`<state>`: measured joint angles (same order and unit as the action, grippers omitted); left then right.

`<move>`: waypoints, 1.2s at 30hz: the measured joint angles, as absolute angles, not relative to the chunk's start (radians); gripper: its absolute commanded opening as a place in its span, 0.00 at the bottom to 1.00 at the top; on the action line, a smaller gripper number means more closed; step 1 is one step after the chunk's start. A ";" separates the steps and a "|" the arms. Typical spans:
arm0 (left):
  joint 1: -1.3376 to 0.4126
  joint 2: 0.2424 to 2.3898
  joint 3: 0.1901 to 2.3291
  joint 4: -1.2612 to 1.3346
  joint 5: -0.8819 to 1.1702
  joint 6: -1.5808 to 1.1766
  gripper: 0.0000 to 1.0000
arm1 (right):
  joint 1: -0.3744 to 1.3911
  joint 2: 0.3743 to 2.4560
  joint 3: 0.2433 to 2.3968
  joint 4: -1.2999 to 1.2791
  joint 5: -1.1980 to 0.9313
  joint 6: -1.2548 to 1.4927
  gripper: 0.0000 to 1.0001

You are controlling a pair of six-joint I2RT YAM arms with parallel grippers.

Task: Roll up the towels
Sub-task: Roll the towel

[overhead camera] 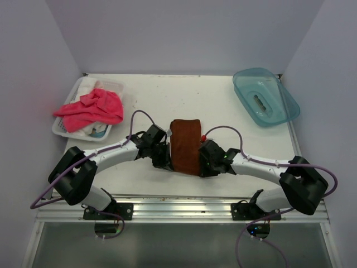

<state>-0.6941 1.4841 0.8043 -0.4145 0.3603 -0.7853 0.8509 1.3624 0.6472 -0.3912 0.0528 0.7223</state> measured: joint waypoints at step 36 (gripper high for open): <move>-0.587 1.637 1.024 -0.457 0.294 -0.776 0.00 | 0.751 1.560 1.008 -0.548 0.196 0.631 0.00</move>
